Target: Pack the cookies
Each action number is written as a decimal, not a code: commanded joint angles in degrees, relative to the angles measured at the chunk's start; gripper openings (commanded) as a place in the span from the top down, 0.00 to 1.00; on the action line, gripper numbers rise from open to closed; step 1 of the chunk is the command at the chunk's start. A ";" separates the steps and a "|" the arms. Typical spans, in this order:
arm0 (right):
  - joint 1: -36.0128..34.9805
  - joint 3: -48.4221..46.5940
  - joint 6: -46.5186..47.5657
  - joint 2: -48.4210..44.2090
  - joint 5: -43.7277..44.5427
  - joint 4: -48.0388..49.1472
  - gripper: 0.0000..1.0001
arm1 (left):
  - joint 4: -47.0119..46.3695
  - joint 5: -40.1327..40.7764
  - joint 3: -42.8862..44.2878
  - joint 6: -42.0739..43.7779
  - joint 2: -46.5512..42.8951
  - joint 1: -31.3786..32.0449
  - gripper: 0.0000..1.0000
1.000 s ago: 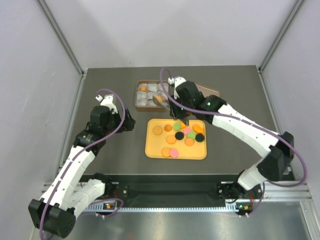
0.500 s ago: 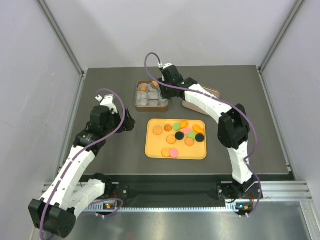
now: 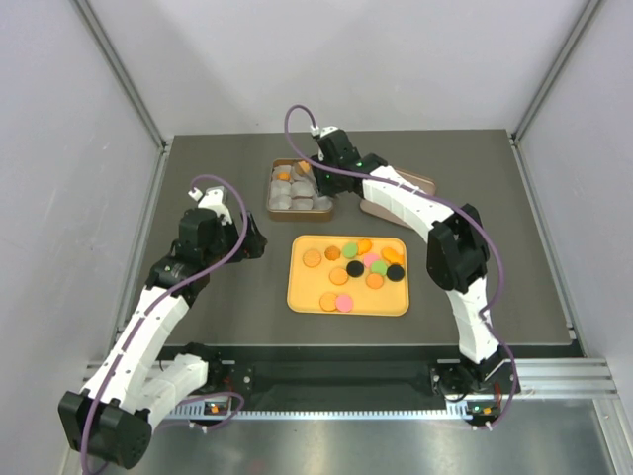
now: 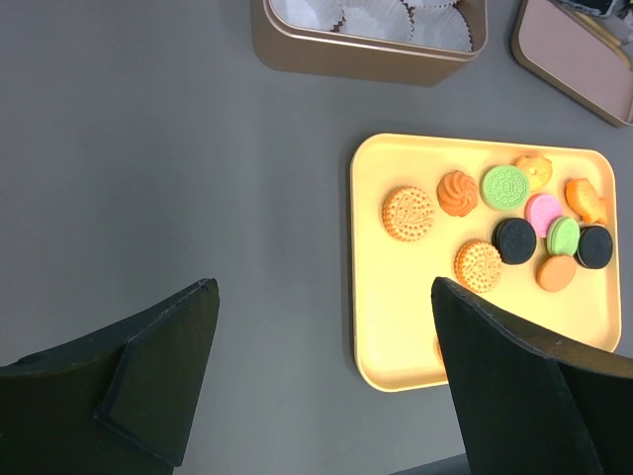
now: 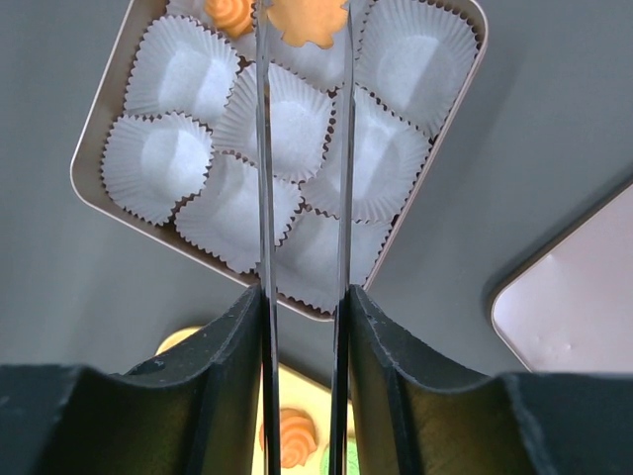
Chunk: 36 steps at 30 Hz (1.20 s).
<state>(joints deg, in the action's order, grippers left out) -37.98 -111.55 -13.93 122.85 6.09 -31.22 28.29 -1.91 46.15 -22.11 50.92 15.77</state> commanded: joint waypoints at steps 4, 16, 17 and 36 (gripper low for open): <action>0.80 -3.41 0.13 2.04 -0.81 2.22 0.64 | -1.49 -0.90 0.43 0.66 0.15 -0.56 0.07; 0.80 -5.52 0.84 2.05 -0.03 1.43 0.53 | -1.58 -1.51 0.34 0.58 -0.03 -0.83 0.07; 0.80 -5.87 1.01 1.78 -0.02 0.91 0.53 | -1.66 -1.43 0.34 0.58 -0.03 -0.83 0.07; -2.35 19.91 1.45 -29.04 0.42 -1.30 0.57 | -1.66 -1.60 0.17 0.49 -1.52 -1.00 0.07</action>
<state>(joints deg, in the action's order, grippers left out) -38.59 -98.43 -12.58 103.68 6.33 -33.65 28.29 -3.16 46.15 -22.11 51.03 15.07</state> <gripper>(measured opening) 0.439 0.931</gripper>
